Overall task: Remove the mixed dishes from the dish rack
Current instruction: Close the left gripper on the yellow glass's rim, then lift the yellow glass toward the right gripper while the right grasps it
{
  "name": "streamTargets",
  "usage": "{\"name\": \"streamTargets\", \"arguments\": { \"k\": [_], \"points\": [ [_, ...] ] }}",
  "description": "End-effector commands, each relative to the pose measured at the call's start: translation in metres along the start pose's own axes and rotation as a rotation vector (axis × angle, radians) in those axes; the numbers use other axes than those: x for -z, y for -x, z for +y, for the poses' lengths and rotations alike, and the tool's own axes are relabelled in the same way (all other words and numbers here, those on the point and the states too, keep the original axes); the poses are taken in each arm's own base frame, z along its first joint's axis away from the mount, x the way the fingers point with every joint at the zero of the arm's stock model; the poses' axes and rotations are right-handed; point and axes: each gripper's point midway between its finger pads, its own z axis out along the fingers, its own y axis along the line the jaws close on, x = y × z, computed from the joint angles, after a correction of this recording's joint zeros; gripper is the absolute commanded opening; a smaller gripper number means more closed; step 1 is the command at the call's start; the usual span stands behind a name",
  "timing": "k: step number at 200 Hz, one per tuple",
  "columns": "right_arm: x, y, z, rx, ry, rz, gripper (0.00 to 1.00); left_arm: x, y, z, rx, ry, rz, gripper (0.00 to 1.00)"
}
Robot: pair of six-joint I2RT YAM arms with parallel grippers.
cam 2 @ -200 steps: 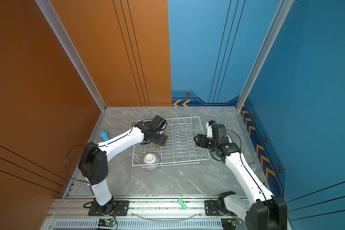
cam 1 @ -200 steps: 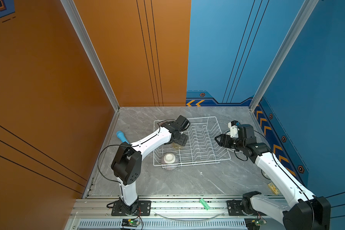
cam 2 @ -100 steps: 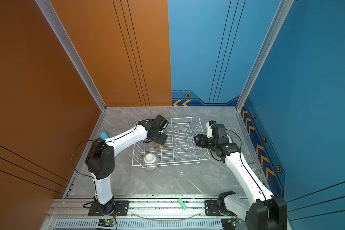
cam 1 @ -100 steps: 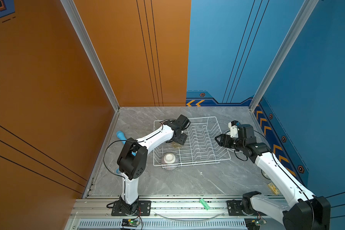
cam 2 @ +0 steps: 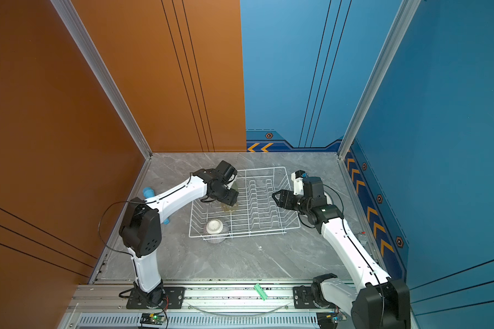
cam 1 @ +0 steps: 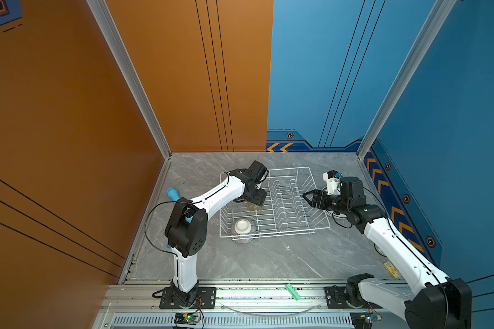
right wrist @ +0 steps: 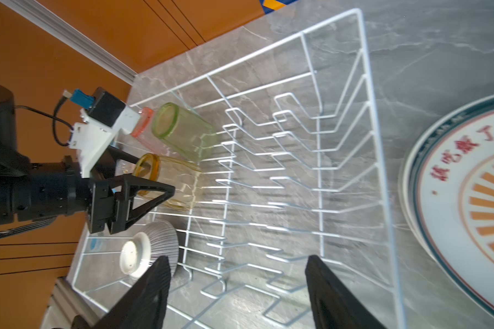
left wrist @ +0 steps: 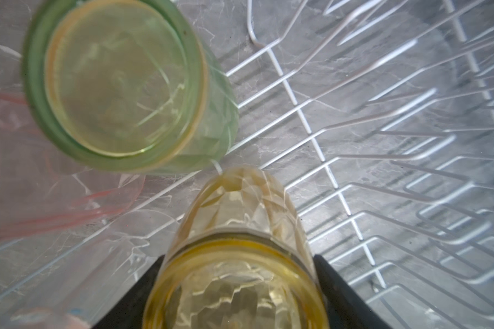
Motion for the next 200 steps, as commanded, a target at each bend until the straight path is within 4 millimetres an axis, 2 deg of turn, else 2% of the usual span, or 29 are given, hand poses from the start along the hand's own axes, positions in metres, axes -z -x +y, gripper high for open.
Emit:
{"name": "streamTargets", "arguments": {
  "k": [1, 39, 93, 140, 161, 200],
  "points": [
    [-0.004, 0.001, 0.037, -0.026, 0.23, 0.007, 0.72, 0.042, 0.012, -0.009, 0.01, -0.098, -0.075, 0.49],
    [-0.009, 0.0, 0.07, -0.126, 0.505, 0.025, 0.66, 0.083, 0.022, -0.02, 0.016, -0.197, -0.17, 0.49],
    [-0.013, -0.006, 0.106, -0.21, 0.774, 0.056, 0.45, 0.133, 0.035, -0.042, 0.067, -0.453, -0.324, 0.49],
    [-0.009, -0.001, 0.134, -0.276, 0.98, 0.068, 0.39, 0.157, 0.044, -0.052, 0.102, -0.607, -0.42, 0.49],
    [-0.019, -0.005, 0.137, -0.293, 0.981, 0.095, 0.37, 0.161, 0.045, -0.052, 0.113, -0.637, -0.441, 0.49],
    [-0.02, -0.006, 0.147, -0.281, 0.999, 0.101, 0.37, 0.167, 0.049, -0.058, 0.122, -0.708, -0.467, 0.49]
  ]
}}
